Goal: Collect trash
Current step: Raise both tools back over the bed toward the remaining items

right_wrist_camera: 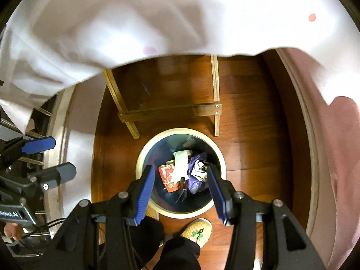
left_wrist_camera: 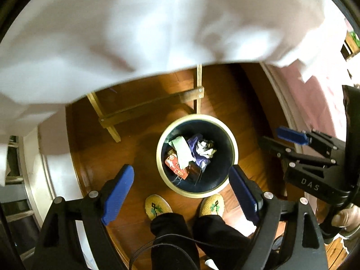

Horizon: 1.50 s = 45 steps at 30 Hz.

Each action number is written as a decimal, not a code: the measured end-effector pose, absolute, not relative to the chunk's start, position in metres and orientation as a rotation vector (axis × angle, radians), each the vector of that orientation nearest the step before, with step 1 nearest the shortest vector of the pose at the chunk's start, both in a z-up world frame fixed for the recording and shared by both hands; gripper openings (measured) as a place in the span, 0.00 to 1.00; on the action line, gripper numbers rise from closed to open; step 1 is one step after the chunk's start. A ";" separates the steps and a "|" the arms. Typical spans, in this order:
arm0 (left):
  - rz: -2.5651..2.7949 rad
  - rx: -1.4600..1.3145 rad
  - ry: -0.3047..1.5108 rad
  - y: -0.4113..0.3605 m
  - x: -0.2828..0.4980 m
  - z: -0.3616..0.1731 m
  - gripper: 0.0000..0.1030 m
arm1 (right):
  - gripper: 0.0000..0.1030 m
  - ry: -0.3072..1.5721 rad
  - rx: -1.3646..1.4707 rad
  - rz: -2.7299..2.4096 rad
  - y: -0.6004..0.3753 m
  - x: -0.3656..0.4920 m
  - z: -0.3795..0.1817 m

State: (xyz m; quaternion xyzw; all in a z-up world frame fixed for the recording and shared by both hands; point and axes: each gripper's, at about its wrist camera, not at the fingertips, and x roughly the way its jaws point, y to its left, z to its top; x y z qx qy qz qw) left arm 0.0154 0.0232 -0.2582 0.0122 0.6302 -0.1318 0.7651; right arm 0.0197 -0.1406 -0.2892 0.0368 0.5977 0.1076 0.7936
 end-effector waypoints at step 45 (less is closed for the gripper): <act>0.032 0.025 0.896 0.134 0.164 0.123 0.84 | 0.55 0.875 -0.160 0.444 -0.064 0.212 0.045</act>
